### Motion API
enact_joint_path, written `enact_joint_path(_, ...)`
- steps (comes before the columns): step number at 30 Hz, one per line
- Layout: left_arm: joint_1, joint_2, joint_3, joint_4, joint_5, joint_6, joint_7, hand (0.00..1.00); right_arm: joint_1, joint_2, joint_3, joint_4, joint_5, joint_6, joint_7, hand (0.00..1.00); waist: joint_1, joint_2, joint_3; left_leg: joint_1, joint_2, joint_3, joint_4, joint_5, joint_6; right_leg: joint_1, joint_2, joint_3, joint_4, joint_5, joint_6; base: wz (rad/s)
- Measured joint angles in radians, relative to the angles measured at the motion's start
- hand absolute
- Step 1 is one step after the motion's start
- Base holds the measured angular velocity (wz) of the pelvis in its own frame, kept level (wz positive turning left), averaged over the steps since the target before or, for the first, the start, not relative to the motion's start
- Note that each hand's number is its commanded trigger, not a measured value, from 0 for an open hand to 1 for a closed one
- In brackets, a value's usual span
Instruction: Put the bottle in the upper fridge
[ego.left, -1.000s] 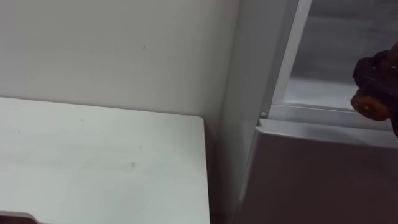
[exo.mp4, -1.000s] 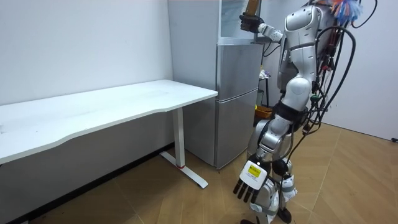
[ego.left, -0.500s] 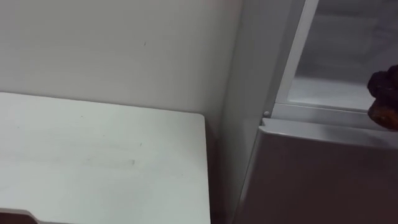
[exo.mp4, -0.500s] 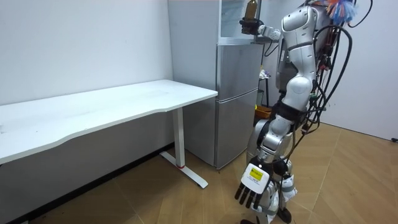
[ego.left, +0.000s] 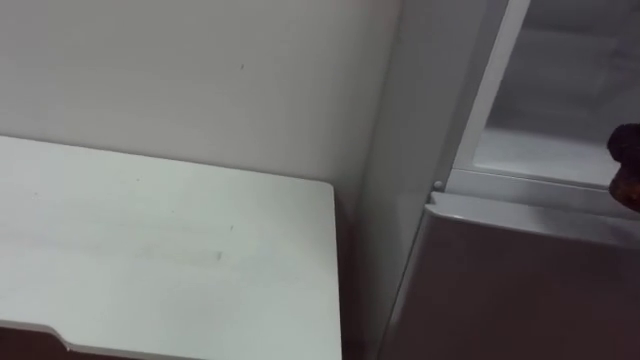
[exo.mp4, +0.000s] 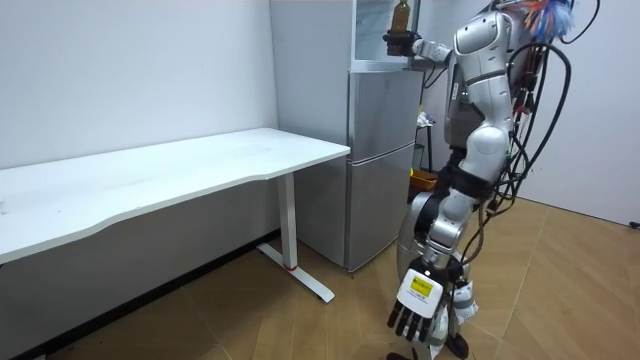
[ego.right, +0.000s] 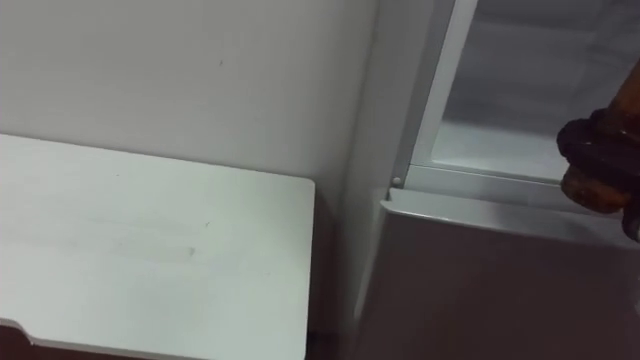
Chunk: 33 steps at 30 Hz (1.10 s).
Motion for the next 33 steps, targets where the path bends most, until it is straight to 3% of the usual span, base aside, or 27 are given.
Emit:
enact_joint_path(8,0.009,0.003,-0.002,-0.048,0.0,0.016,0.0,0.0,-0.077,0.0,0.035,0.049,0.007,0.0,-0.083,1.0,0.002,0.006,0.0018,-0.069,0.0,-0.043,0.034,0.0,-0.001,-0.029,0.001,-0.047,-0.002,0.001,-0.002,0.18)
enact_joint_path(14,0.005,0.01,-0.004,-0.059,-0.001,0.015,0.0,0.0,-0.163,-0.016,0.091,0.194,0.007,-0.005,-0.138,1.0,0.007,0.002,0.001,-0.133,0.0,-0.072,0.067,0.0,0.0,-0.073,0.0,-0.069,0.008,0.005,-0.009,0.1)
enact_joint_path(16,-0.011,0.022,-0.004,-0.062,0.0,0.014,-0.001,0.0,-0.197,-0.047,0.123,0.259,0.007,-0.001,-0.145,1.0,0.021,0.0,0.0013,-0.156,0.001,-0.078,0.081,0.0,0.0,-0.088,-0.001,-0.073,0.017,0.006,-0.009,0.05)
enact_joint_path(22,-0.019,0.063,-0.023,-0.083,-0.005,0.018,-0.021,0.0,-0.271,-0.06,0.184,0.351,0.009,-0.001,-0.174,1.0,0.033,-0.009,0.0057,-0.206,0.015,-0.077,0.127,-0.003,-0.001,-0.126,0.007,-0.078,0.035,0.013,-0.022,0.01)
enact_joint_path(33,-0.028,0.08,-0.061,-0.092,-0.006,0.029,-0.011,0.0,-0.286,-0.078,0.237,0.369,0.009,-0.001,-0.257,1.0,0.072,-0.011,0.0075,-0.225,0.018,-0.084,0.138,0.001,-0.005,-0.142,0.011,-0.079,0.031,0.015,-0.028,0.0)
